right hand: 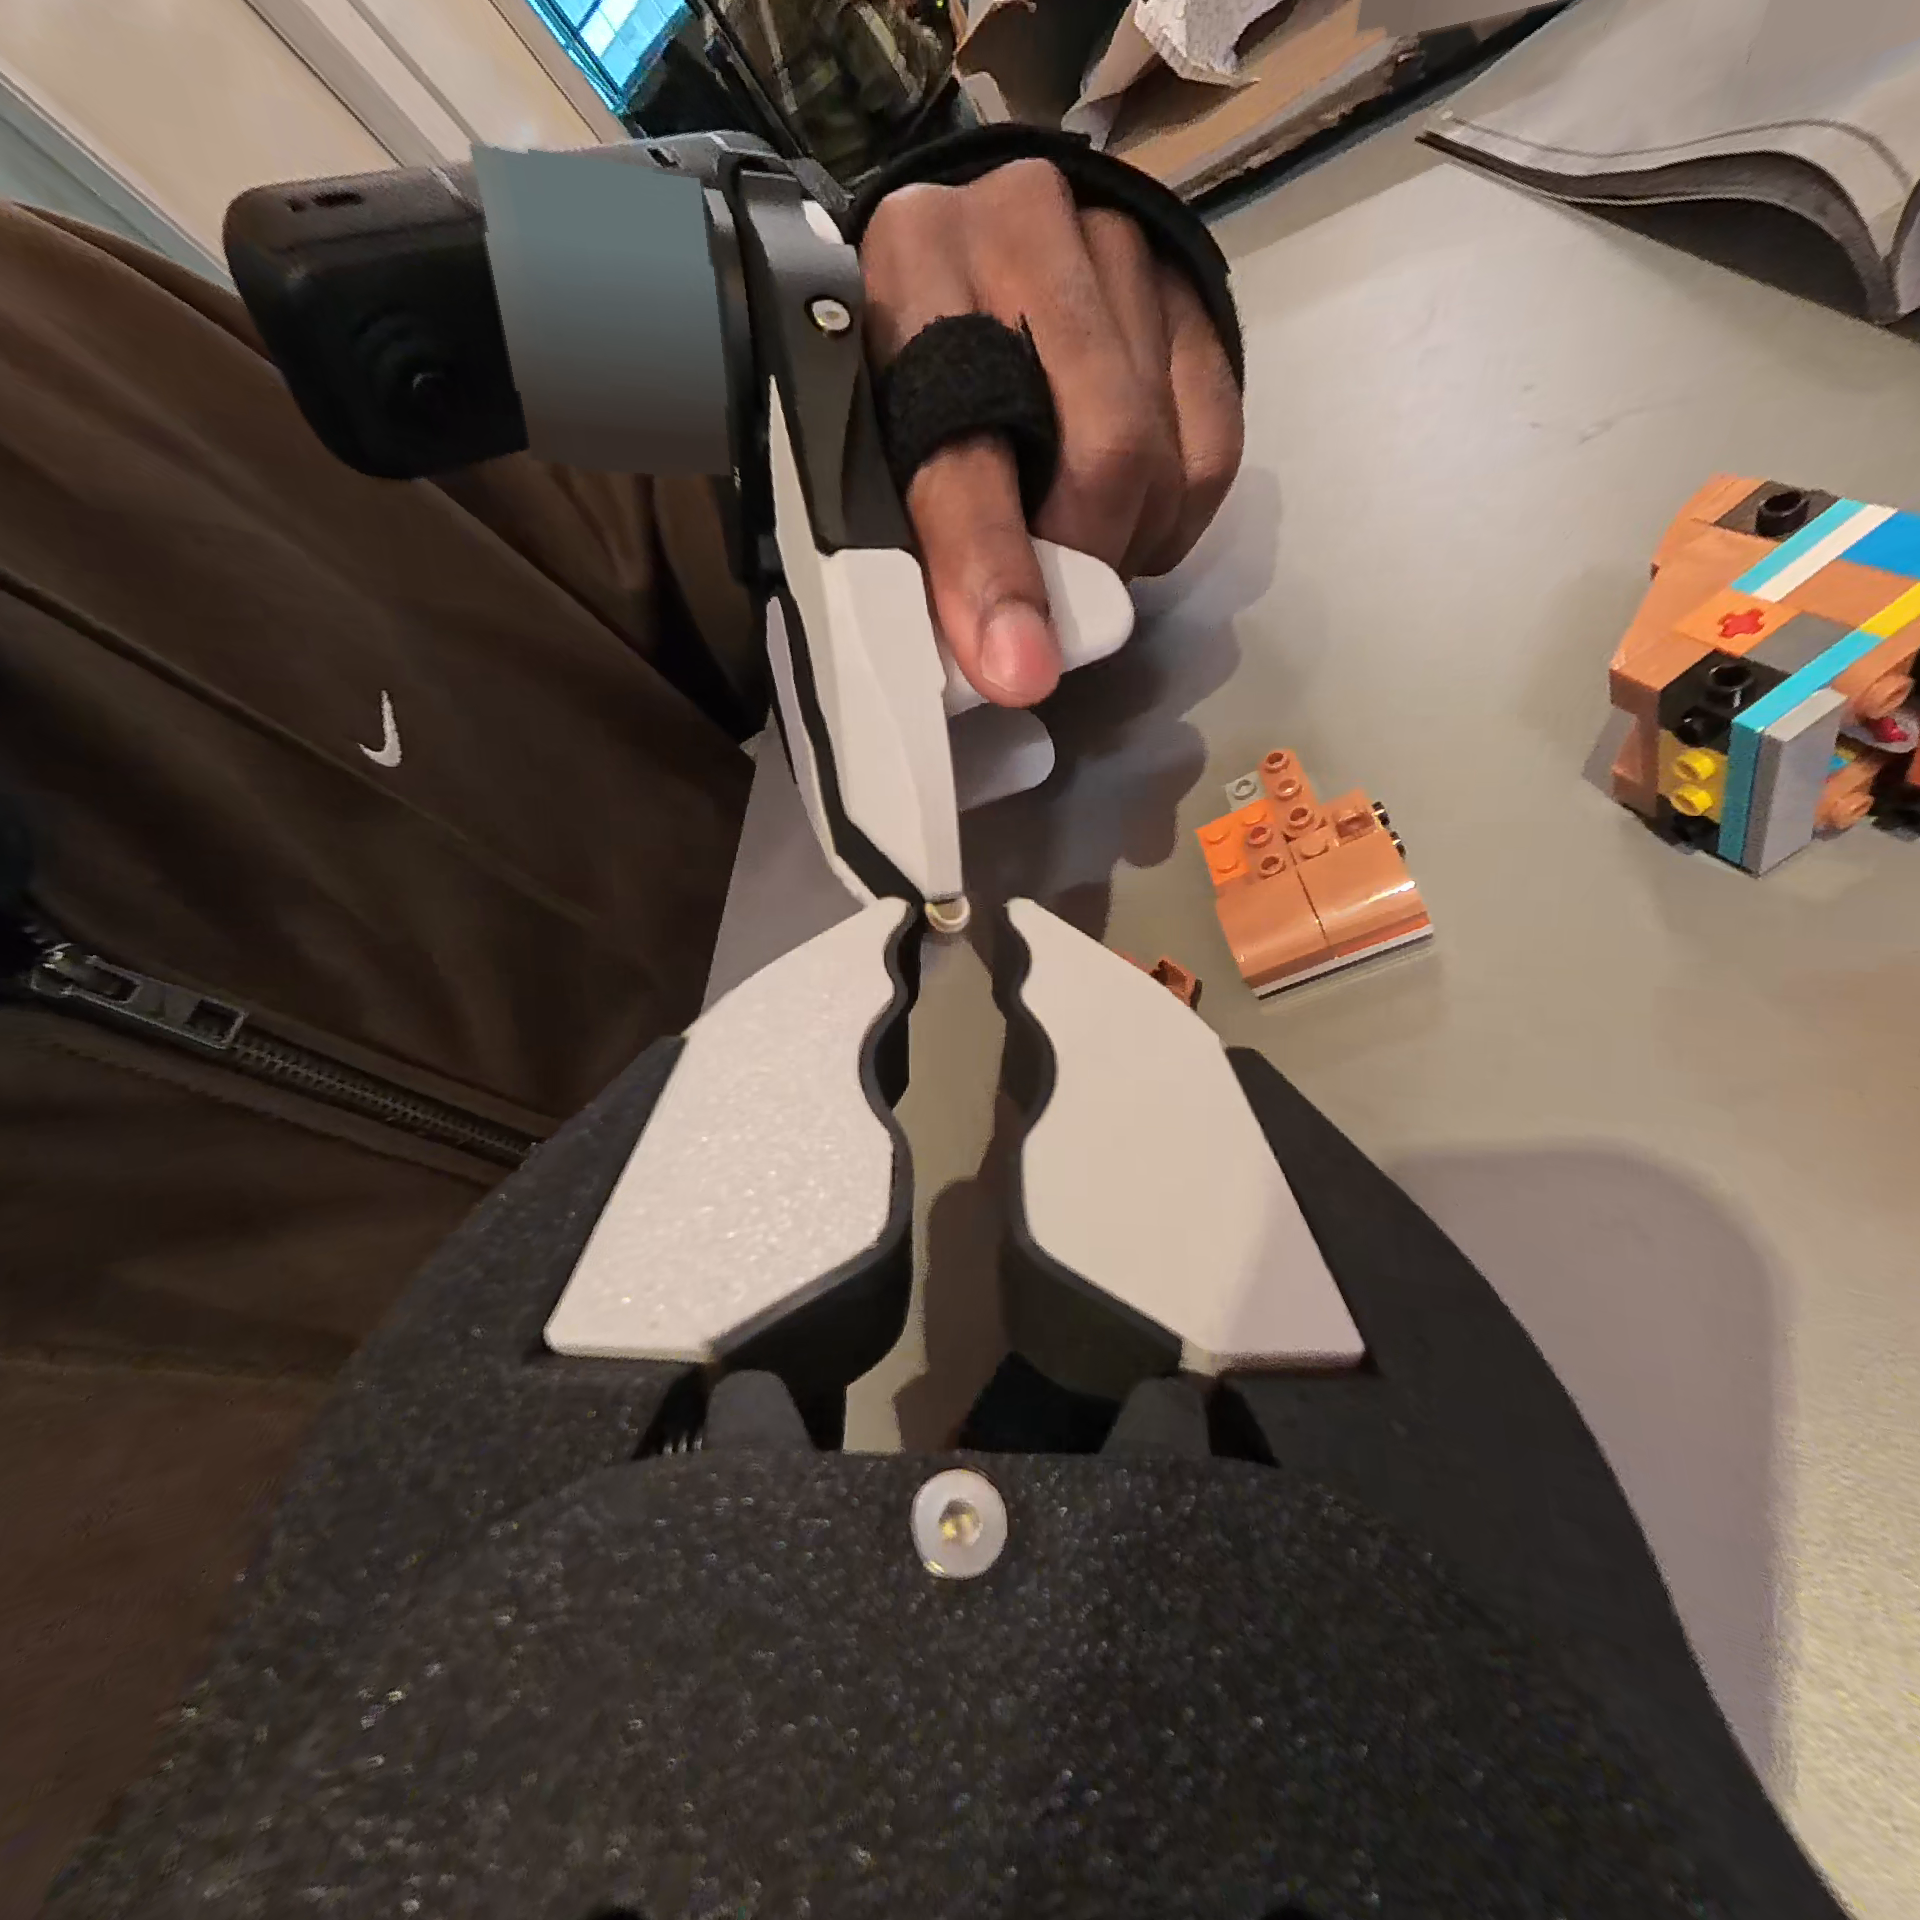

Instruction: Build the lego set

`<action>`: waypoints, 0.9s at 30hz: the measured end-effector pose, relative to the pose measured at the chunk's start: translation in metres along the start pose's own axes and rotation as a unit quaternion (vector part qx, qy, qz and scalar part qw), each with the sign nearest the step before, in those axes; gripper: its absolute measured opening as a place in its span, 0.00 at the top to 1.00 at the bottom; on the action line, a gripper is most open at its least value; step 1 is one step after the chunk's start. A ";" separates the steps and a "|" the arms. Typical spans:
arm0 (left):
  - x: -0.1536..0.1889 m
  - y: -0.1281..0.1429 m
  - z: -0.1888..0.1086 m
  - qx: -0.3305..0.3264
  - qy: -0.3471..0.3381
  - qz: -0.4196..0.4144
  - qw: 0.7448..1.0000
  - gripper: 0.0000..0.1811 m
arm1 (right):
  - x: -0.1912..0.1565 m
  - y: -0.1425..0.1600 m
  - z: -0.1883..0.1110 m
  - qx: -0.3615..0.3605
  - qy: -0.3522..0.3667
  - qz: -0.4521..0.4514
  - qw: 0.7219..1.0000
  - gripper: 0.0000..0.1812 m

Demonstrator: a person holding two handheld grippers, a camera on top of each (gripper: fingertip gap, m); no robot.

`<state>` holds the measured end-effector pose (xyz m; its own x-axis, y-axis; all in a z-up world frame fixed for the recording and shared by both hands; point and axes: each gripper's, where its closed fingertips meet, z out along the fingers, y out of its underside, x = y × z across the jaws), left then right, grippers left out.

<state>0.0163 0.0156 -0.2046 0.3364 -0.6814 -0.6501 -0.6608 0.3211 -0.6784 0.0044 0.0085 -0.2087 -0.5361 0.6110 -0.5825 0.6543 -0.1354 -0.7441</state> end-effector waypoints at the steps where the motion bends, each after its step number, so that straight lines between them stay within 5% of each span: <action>1: 0.000 0.000 0.000 -0.001 -0.001 0.003 1.000 0.94 | -0.001 0.000 0.000 0.000 -0.003 0.002 1.000 0.94; 9: -0.004 0.001 -0.001 0.000 -0.007 -0.019 1.000 0.89 | 0.000 -0.002 -0.002 0.008 -0.006 0.015 1.000 0.96; 15: -0.006 0.017 -0.006 -0.064 0.022 -0.162 0.984 0.85 | 0.014 -0.007 -0.014 0.020 0.039 0.002 0.999 0.96; 21: 0.001 0.019 -0.001 -0.114 -0.020 -0.410 0.905 0.85 | 0.026 -0.002 -0.017 0.000 0.097 -0.040 0.994 0.96; 27: 0.023 0.036 0.010 -0.215 -0.104 -0.459 0.856 0.85 | 0.028 -0.001 -0.018 0.004 0.101 -0.037 0.994 0.96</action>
<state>0.0065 0.0181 -0.2473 0.9286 -0.3709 0.0133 -0.2242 -0.5892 -0.7762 -0.0016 0.0398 -0.2184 -0.4640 0.7631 -0.4499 0.6131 -0.0899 -0.7848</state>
